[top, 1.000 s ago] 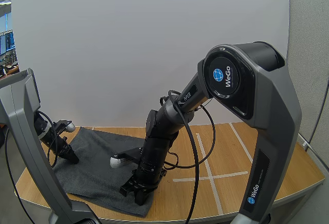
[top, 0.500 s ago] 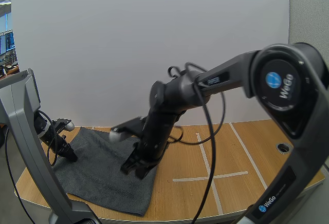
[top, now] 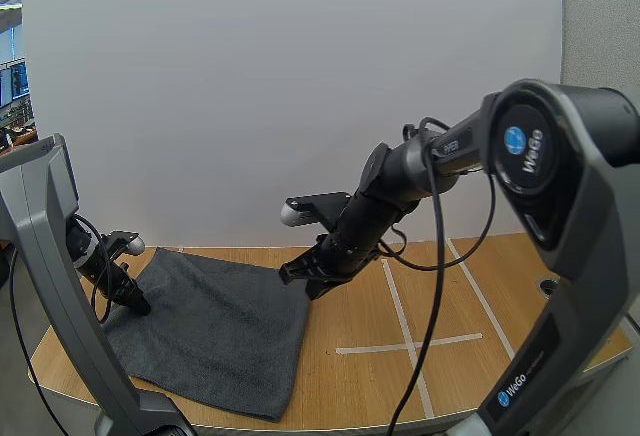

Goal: Fold the towel

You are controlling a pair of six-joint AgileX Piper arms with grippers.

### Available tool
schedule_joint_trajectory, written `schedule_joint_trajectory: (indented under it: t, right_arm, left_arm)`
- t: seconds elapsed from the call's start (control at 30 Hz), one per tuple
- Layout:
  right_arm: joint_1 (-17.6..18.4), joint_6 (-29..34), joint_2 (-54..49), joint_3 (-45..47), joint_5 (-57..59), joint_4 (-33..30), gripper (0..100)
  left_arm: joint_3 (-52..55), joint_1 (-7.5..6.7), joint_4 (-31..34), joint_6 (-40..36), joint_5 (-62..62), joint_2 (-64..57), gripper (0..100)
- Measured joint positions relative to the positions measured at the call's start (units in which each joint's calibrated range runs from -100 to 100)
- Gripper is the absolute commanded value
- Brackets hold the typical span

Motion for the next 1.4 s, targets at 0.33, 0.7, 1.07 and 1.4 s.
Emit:
schedule_joint_trajectory:
  t: [0.33, 0.7, 1.07, 1.4]
  right_arm:
    - [-2.14, -3.55, 10.47, -2.22, -8.77, 6.47, 9]
    - [-6.80, -5.23, 18.47, -7.29, -9.93, 18.29, 72]
    - [-6.80, -12.48, 24.41, -8.79, -2.42, 32.02, 72]
    - [-6.80, -14.32, 28.84, -10.16, 0.94, 35.75, 72]
  left_arm:
    - [-0.10, 0.00, 0.31, -1.00, 0.22, 0.00, 0]
    - [-0.10, 0.00, 0.46, -2.13, 0.41, 0.00, 0]
    - [-0.10, 0.00, 0.57, -2.24, 0.41, 0.00, 0]
    - [-0.10, 0.00, 0.57, -2.24, 0.58, 0.00, 0]
